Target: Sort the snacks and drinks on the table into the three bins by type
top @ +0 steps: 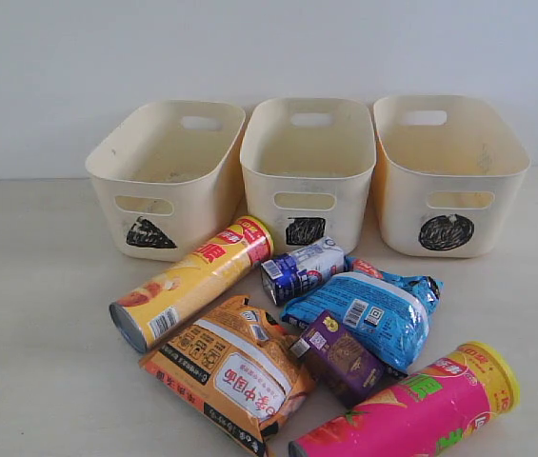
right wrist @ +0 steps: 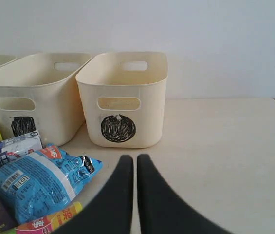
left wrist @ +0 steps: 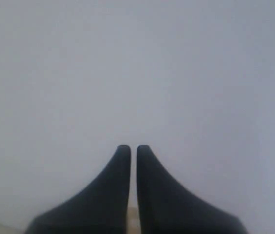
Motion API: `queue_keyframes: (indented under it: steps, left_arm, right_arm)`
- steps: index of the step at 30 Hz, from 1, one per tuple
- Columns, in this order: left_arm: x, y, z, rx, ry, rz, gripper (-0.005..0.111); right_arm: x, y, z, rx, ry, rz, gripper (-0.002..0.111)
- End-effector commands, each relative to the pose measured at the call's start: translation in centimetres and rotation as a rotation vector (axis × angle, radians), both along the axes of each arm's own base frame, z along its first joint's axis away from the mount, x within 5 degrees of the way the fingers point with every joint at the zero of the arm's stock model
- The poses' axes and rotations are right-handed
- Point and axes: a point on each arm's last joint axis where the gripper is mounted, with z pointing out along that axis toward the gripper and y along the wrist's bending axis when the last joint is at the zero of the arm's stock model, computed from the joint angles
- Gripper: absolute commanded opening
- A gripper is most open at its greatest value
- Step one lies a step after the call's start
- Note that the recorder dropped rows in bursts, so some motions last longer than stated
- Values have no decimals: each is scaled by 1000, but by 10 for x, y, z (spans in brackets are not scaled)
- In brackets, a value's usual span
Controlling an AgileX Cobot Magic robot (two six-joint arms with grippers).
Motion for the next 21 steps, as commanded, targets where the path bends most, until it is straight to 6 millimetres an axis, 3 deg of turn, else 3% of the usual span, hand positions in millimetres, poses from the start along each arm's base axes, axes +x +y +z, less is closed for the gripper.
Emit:
queue_keyframes:
  steps: [1, 10, 13, 21]
  left_arm:
    - [15, -1, 22, 8, 67, -2, 4]
    - [64, -5, 51, 212, 258, 11, 4]
    - [83, -5, 52, 371, 390, 32, 4]
    - [124, 4, 42, 548, 799, 63, 4]
  right_arm:
    - [0, 0, 1, 0, -9, 0, 0]
    - [0, 0, 1, 0, -9, 0, 0]
    - [0, 0, 1, 0, -9, 0, 0]
    - [0, 0, 1, 0, -9, 0, 0]
